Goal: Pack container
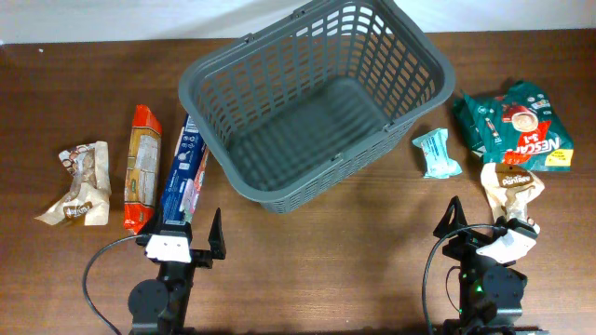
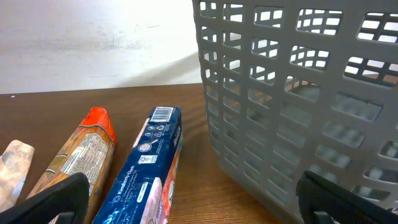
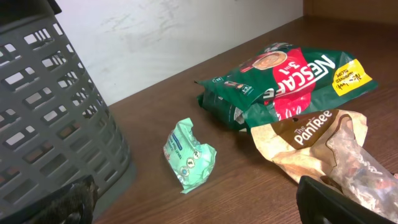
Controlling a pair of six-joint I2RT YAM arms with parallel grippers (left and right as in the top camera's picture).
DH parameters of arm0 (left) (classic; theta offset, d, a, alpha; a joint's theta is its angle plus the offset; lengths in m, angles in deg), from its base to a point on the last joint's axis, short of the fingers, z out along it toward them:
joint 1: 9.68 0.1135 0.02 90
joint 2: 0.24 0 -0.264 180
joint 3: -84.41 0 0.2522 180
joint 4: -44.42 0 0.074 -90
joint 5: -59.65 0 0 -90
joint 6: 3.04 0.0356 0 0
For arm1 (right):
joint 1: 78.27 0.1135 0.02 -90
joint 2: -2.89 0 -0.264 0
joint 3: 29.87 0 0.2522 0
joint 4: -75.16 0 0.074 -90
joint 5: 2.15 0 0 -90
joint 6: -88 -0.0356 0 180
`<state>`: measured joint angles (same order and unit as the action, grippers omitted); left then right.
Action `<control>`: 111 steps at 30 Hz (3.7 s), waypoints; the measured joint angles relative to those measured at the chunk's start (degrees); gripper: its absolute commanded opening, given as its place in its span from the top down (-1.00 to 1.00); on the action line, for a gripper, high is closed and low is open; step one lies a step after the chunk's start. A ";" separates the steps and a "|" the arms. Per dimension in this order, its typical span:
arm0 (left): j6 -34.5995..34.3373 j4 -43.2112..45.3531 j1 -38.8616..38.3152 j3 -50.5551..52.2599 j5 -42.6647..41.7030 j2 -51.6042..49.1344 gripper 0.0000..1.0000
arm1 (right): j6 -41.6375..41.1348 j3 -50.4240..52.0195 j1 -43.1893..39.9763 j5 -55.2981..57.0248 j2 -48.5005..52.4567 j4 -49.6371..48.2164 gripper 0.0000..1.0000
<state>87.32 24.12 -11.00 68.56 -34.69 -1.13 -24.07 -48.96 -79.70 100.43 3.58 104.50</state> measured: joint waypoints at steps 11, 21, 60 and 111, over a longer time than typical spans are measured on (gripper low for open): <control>0.00 0.00 0.00 0.00 0.00 0.00 -0.98 | 0.02 0.00 0.00 0.00 0.00 0.00 -0.98; 0.00 0.00 0.00 0.00 0.00 0.00 -0.98 | -1.05 0.00 0.00 -2.71 0.00 -1.11 -0.98; 0.00 0.17 0.00 0.13 0.00 0.11 -0.98 | 28.57 -91.25 -15.43 -0.76 87.27 42.80 -0.98; 0.00 0.17 0.00 0.13 0.00 0.11 -0.98 | 36.24 -119.51 5.18 -15.85 107.14 52.78 -1.00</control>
<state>87.32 24.29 -11.00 68.69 -34.69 -1.02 12.17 -168.47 -74.52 84.59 110.72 157.28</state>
